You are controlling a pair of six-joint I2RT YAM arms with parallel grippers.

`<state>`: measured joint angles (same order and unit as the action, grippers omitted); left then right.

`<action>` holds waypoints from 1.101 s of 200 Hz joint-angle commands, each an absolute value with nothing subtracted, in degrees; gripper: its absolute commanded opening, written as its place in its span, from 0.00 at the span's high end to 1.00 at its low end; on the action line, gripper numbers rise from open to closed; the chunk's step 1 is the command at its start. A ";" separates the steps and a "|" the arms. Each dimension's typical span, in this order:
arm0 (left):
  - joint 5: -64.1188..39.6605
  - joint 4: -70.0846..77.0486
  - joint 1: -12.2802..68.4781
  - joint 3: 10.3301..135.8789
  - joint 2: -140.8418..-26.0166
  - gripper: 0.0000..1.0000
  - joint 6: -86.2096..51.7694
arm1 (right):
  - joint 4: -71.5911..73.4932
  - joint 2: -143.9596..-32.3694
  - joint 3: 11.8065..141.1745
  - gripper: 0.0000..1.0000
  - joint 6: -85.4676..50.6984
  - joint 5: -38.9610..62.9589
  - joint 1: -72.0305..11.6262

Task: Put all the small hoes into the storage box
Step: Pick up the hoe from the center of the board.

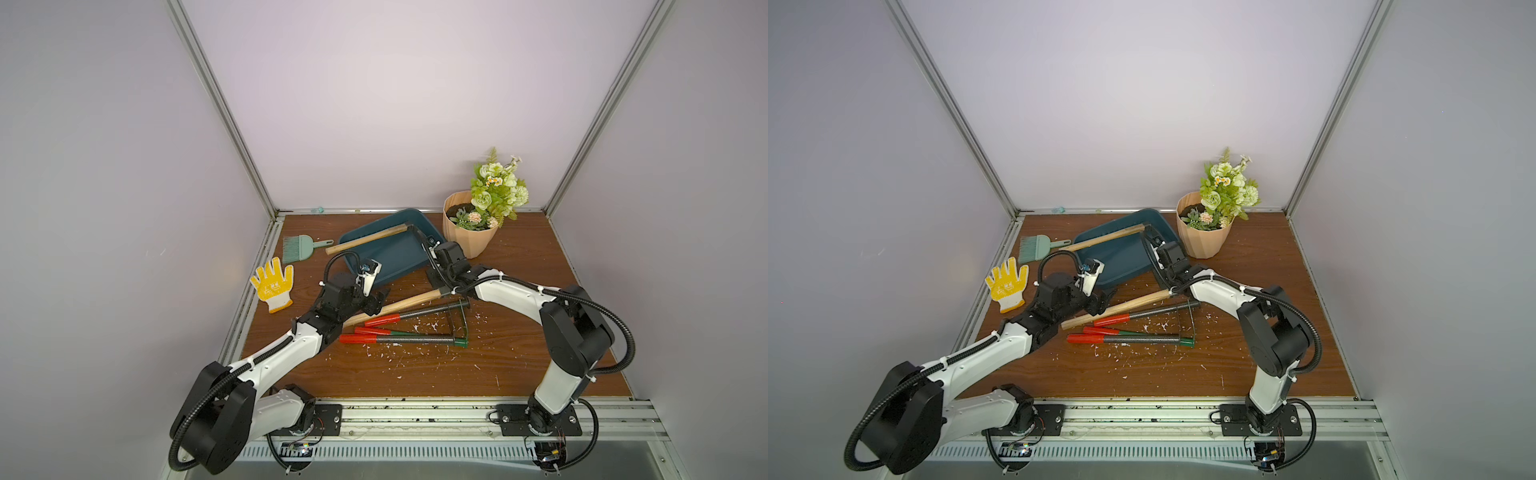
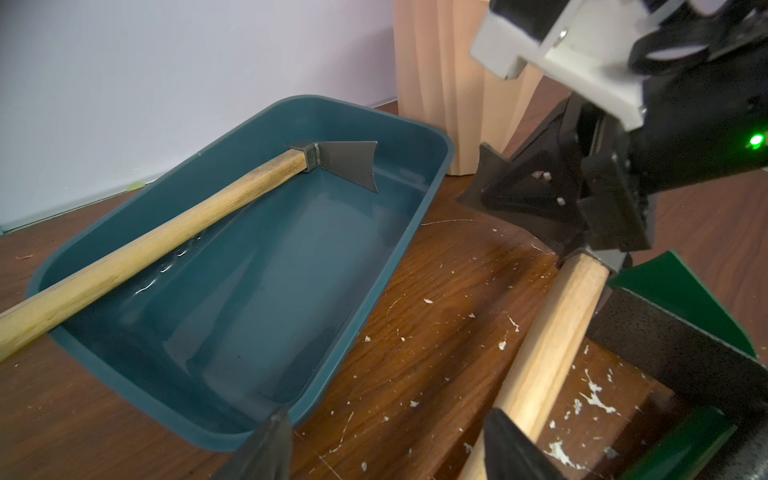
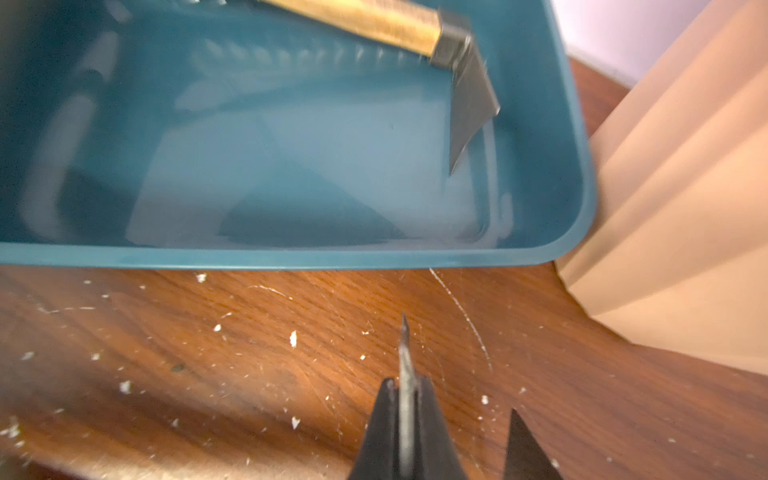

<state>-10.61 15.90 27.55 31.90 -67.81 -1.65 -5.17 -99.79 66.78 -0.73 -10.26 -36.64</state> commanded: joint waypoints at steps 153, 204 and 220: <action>-35.88 2.18 30.97 44.86 -73.06 0.27 5.30 | 0.04 -83.95 70.62 1.00 16.92 -1.51 -33.90; -37.95 -0.21 31.39 48.09 -76.17 0.28 6.77 | 2.23 -82.63 71.02 1.00 17.95 1.12 -33.93; -37.83 -0.43 31.51 48.44 -76.65 0.29 7.11 | 2.53 -82.44 71.27 1.00 18.26 1.85 -33.92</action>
<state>-35.94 1.17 30.68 46.70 -76.07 5.65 -3.75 -85.71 67.40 17.23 -1.19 -33.93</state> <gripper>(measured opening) 0.717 0.073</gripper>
